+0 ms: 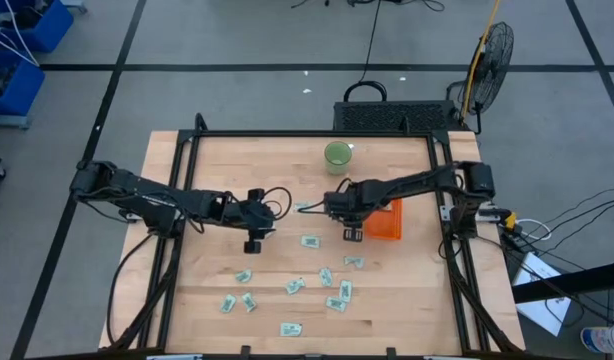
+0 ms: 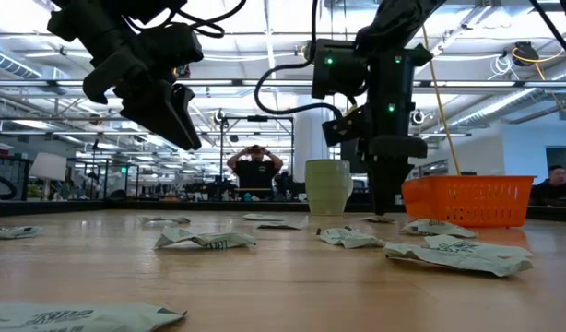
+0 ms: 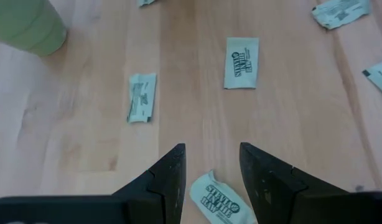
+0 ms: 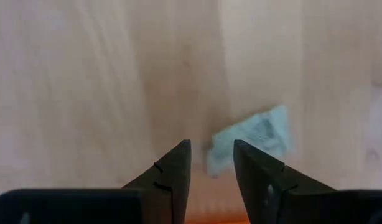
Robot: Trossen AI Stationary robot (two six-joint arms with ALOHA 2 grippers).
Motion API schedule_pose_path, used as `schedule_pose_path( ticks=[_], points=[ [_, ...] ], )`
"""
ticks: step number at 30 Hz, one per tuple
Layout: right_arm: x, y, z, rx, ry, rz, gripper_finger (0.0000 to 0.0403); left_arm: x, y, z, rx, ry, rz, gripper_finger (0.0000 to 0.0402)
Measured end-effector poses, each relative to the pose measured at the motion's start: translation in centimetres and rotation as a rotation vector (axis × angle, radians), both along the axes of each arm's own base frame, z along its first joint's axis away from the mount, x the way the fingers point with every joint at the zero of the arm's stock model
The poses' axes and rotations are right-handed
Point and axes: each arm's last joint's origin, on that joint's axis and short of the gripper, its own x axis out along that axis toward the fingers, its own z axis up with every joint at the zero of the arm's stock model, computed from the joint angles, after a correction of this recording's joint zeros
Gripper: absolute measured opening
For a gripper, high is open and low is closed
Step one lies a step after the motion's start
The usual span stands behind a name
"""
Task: Pick and place Stevia / Truvia into bins
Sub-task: Put the light green packet into the orange basket
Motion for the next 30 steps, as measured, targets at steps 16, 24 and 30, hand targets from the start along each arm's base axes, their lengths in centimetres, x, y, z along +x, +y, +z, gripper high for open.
schedule_pose_path(
  ticks=[16,24,30],
  points=[
    [-0.9,-1.1,-1.2,0.084,-0.001,-0.068,0.0116,0.0,0.0,0.0,0.017,0.005,-0.020,0.0157],
    [-1.8,-1.5,-2.2,0.088,0.019,-0.104,0.0080,0.0,0.0,0.0,0.017,0.005,-0.020,0.0157],
    [-1.8,-1.8,-1.8,0.082,0.008,-0.098,0.0009,0.0,0.0,0.0,-0.002,0.002,-0.002,0.0157]
  ],
)
